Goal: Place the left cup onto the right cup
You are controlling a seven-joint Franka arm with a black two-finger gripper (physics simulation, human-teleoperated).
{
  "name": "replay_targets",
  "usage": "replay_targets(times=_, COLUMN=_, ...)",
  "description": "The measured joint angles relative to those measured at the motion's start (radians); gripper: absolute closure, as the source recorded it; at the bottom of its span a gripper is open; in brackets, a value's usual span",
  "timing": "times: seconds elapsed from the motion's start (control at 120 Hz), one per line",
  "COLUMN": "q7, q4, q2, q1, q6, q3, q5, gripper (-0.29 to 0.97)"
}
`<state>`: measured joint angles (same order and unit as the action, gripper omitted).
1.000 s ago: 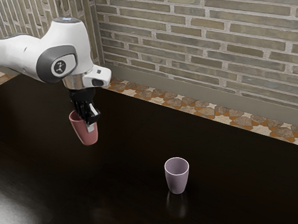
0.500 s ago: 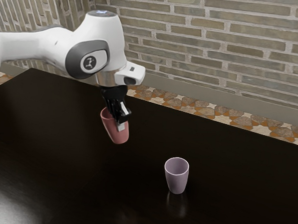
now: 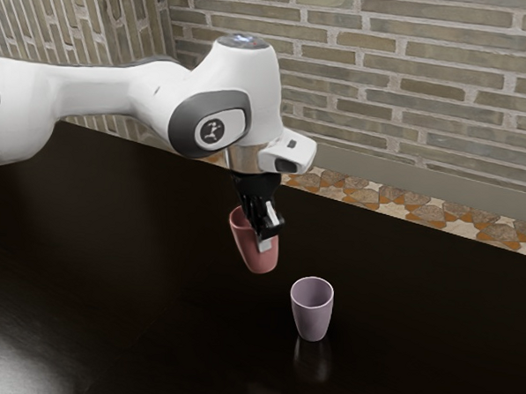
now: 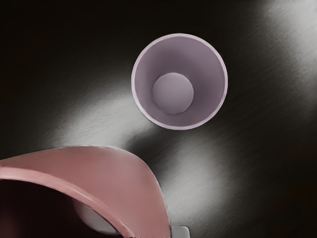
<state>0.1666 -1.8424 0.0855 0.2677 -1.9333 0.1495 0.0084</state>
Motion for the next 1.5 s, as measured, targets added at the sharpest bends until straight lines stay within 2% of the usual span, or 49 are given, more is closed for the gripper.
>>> replay_targets(times=0.658, q7=-0.031, q4=0.193, q2=0.188, q1=0.095, q6=-0.005, q3=0.001, q5=0.039, gripper=0.78)
replay_targets(times=0.867, q7=-0.038, q4=0.200, q2=0.222, q1=0.100, q6=-0.008, q3=0.001, q5=0.047, gripper=0.78)
replay_targets(times=1.192, q7=-0.066, q4=0.201, q2=0.237, q1=0.101, q6=-0.032, q3=0.001, q5=0.108, gripper=0.78)
replay_targets(times=1.5, q7=-0.086, q4=0.196, q2=0.264, q1=0.104, q6=-0.048, q3=0.004, q5=0.107, gripper=0.78)
